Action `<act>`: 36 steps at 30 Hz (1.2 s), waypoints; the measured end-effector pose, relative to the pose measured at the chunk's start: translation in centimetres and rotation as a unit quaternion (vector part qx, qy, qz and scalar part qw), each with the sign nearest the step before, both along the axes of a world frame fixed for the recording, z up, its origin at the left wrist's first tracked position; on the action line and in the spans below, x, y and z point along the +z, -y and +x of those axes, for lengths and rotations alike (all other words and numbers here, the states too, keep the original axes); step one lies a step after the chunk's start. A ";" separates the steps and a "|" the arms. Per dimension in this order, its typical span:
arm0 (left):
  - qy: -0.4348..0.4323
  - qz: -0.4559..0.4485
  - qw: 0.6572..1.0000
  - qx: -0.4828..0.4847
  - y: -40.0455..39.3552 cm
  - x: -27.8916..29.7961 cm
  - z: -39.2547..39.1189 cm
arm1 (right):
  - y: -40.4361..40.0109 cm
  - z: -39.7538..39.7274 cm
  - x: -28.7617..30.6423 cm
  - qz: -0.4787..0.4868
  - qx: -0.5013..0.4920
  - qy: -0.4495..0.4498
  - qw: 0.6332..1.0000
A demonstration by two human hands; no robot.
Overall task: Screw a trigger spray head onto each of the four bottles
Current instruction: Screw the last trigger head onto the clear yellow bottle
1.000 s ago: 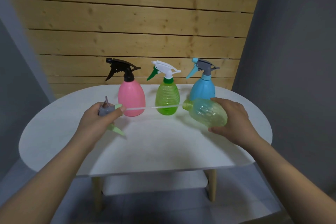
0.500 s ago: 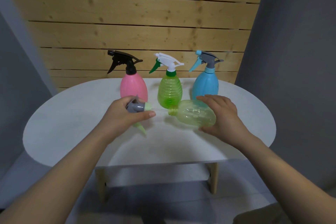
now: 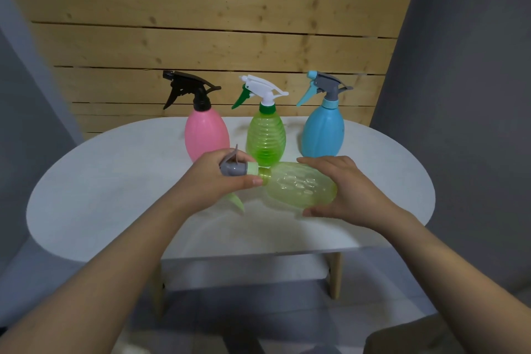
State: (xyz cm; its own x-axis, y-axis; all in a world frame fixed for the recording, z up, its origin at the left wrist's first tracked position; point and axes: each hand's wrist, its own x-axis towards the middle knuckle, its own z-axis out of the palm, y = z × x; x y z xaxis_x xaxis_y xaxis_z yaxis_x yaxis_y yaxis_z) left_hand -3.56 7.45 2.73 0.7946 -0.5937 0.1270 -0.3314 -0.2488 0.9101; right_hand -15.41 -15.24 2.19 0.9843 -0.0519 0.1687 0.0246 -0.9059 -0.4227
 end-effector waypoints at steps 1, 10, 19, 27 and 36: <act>0.002 0.004 1.000 -0.006 0.0 0.0 0.0 | -0.1 0.0 0.0 -0.008 0.001 -0.005 1.000; -0.012 0.017 0.999 -0.035 -0.3 -0.2 -0.6 | 0.1 -0.2 0.8 0.085 0.042 -0.036 0.995; -0.082 0.019 0.996 0.024 -1.4 -1.1 -0.2 | -0.4 0.0 0.5 0.264 0.001 -0.028 0.964; -0.114 0.008 0.992 0.046 -3.5 0.1 0.5 | 0.6 0.5 0.2 0.509 0.013 -0.063 0.859; -0.048 0.009 0.999 0.015 -4.2 0.4 -0.7 | -0.2 0.7 -0.9 0.442 -0.085 -0.199 0.871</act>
